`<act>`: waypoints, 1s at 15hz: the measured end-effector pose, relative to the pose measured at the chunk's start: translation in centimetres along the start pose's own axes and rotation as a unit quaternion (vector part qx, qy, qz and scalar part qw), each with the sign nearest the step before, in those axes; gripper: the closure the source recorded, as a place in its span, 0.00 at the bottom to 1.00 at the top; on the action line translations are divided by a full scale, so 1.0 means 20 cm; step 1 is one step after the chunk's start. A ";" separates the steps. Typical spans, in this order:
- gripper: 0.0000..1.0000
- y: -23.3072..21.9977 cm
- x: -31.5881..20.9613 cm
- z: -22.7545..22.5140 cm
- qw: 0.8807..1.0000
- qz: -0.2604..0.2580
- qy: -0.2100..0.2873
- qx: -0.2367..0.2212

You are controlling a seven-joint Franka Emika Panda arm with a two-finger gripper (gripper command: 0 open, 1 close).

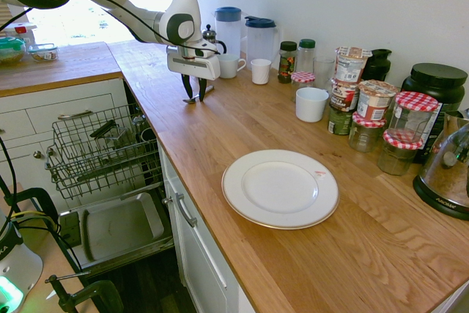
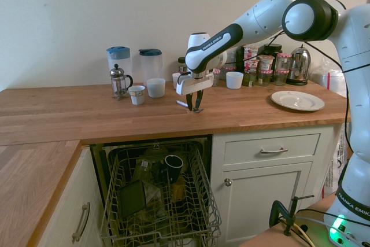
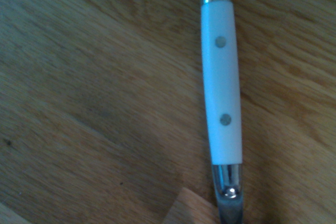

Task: Put the spoon in the dishwasher

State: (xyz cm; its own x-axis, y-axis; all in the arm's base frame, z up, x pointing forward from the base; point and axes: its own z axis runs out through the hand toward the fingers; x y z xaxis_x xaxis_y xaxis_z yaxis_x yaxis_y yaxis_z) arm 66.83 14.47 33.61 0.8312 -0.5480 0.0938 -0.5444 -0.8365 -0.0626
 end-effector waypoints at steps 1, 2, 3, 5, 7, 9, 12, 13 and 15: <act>1.00 0.00 0.00 0.00 1.000 0.003 0.000 0.000; 1.00 0.00 0.00 0.00 1.000 0.009 -0.001 0.000; 1.00 -0.01 -0.01 0.00 1.000 0.018 -0.003 0.001; 1.00 -0.01 -0.01 0.00 0.999 0.039 -0.006 0.003; 1.00 -0.02 -0.02 0.00 0.998 0.063 -0.006 0.004; 1.00 -0.04 -0.03 -0.01 0.996 0.093 -0.002 0.004; 1.00 -0.06 -0.05 -0.05 0.992 0.126 0.001 0.008; 1.00 -0.06 -0.06 -0.08 0.991 0.134 0.005 0.012; 1.00 -0.05 -0.09 -0.15 0.989 0.147 0.010 0.019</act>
State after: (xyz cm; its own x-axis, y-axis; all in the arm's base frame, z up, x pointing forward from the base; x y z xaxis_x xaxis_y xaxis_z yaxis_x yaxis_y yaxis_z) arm 65.44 16.26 36.48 0.6354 -0.7675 0.0850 -0.7571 -0.6409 -0.1264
